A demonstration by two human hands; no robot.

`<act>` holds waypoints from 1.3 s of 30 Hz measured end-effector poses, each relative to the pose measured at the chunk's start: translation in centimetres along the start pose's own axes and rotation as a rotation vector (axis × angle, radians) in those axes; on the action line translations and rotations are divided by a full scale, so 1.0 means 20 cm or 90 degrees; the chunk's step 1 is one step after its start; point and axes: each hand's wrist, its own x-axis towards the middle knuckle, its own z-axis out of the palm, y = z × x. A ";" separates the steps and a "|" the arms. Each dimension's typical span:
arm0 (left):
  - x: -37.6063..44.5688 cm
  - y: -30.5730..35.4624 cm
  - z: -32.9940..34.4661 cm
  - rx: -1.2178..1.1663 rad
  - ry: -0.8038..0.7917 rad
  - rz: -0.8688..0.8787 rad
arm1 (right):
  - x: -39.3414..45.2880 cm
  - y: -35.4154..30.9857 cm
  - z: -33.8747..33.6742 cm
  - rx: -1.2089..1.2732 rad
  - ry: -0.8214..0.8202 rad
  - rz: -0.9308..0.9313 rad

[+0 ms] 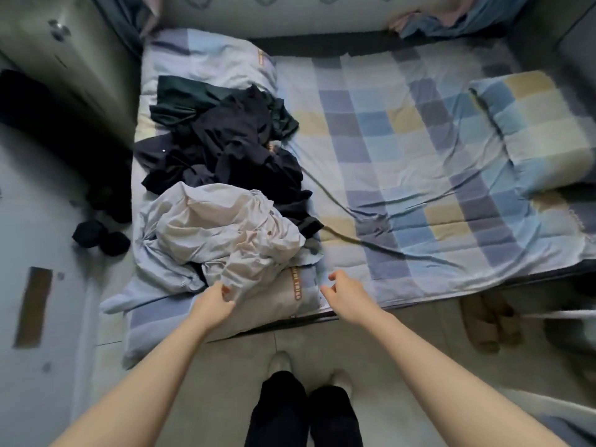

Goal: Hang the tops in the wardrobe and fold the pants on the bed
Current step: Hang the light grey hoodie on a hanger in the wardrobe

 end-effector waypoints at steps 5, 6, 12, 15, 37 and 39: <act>0.35 0.05 0.01 -0.008 0.018 0.008 | 0.42 -0.11 0.12 -0.050 -0.070 0.008; 0.44 0.06 0.03 -0.001 0.034 0.015 | 0.51 -0.13 0.15 -0.052 -0.078 0.000; 0.79 0.17 0.13 -0.009 0.093 0.017 | 0.81 -0.15 0.23 0.027 -0.103 -0.012; 0.88 0.15 0.20 0.028 0.060 -0.010 | 0.92 -0.15 0.27 0.098 -0.111 0.027; 0.26 0.28 0.07 -0.407 0.062 -0.028 | 0.78 -0.50 0.00 0.776 0.053 0.153; 0.21 0.29 -0.02 -0.327 0.002 -0.036 | 0.60 -0.56 -0.09 0.791 0.009 0.058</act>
